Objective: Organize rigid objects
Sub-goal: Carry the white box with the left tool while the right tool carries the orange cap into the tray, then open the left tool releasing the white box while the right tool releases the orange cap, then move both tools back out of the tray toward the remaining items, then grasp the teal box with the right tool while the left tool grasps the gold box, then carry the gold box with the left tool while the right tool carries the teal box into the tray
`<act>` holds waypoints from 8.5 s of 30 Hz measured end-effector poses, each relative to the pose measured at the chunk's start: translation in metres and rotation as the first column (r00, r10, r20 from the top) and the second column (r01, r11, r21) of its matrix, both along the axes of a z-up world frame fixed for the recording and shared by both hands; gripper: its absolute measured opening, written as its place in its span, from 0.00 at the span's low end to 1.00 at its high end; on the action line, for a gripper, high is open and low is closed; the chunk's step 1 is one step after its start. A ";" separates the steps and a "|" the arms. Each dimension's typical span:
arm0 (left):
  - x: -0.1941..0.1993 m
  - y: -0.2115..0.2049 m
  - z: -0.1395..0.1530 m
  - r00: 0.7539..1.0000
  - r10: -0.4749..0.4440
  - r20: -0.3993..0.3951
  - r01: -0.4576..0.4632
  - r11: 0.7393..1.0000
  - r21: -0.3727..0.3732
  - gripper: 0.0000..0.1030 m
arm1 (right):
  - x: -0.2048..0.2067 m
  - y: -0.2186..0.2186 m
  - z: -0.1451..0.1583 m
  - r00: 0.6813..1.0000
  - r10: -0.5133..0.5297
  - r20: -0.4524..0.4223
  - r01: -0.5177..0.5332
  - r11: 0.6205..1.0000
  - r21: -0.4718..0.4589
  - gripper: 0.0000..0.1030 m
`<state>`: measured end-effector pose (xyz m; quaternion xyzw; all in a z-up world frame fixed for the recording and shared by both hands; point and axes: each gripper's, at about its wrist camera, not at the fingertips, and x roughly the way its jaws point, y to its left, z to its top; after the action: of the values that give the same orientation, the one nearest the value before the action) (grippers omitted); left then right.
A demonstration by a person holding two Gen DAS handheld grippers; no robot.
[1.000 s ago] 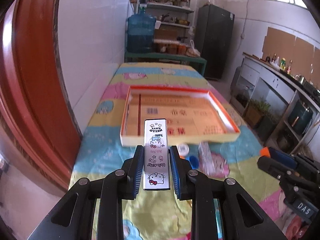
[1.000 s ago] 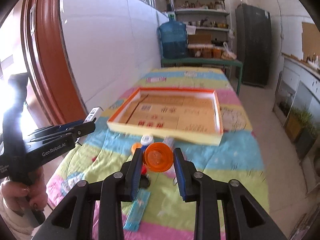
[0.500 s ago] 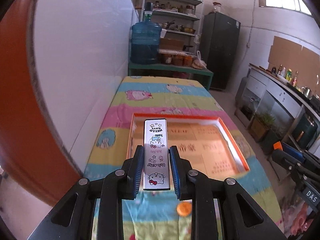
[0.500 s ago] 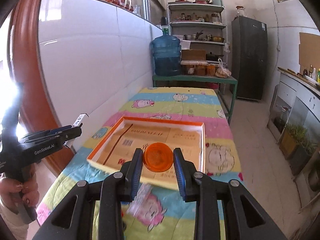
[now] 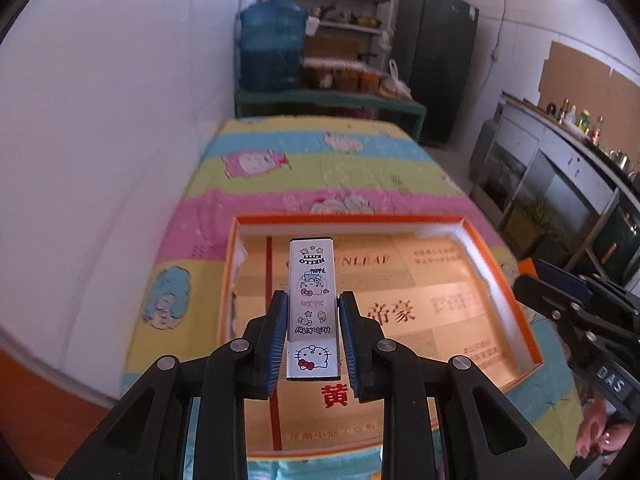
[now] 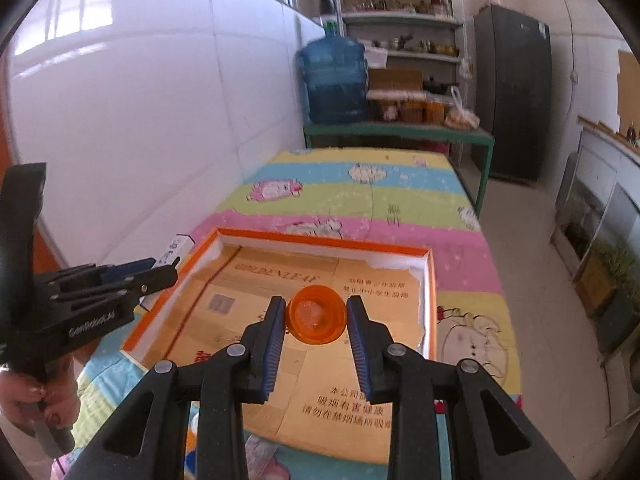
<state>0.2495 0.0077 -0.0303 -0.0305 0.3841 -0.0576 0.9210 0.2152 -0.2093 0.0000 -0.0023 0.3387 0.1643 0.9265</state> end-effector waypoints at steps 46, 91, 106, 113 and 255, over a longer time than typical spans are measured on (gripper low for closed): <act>0.040 -0.002 -0.070 0.992 0.035 -0.123 -0.036 0.999 -0.009 0.28 | 0.060 0.014 -0.078 0.981 -0.023 -0.192 0.010 0.997 -0.070 0.31; -0.041 -0.005 -0.013 0.998 -0.007 0.054 0.009 1.000 -0.021 0.62 | -0.019 0.009 -0.040 0.992 -0.054 -0.114 0.054 0.999 0.002 0.46; -0.109 -0.010 0.013 0.995 -0.001 0.099 0.000 1.000 0.007 0.62 | -0.070 0.018 -0.023 0.996 -0.054 -0.069 0.055 0.998 0.012 0.46; -0.138 -0.008 0.019 0.994 0.009 0.105 -0.010 1.000 0.009 0.62 | -0.097 0.018 -0.018 0.997 -0.053 -0.062 0.055 0.998 0.030 0.46; -0.196 -0.033 -0.030 0.991 -0.135 -0.001 0.134 0.988 -0.078 0.17 | -0.198 0.028 -0.047 0.994 0.002 -0.110 -0.010 0.998 -0.067 0.22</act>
<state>0.0532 -0.0249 -0.0600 -0.0405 0.3859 -0.1344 0.9118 0.0168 -0.1816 -0.0470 -0.0256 0.3942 0.1555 0.9054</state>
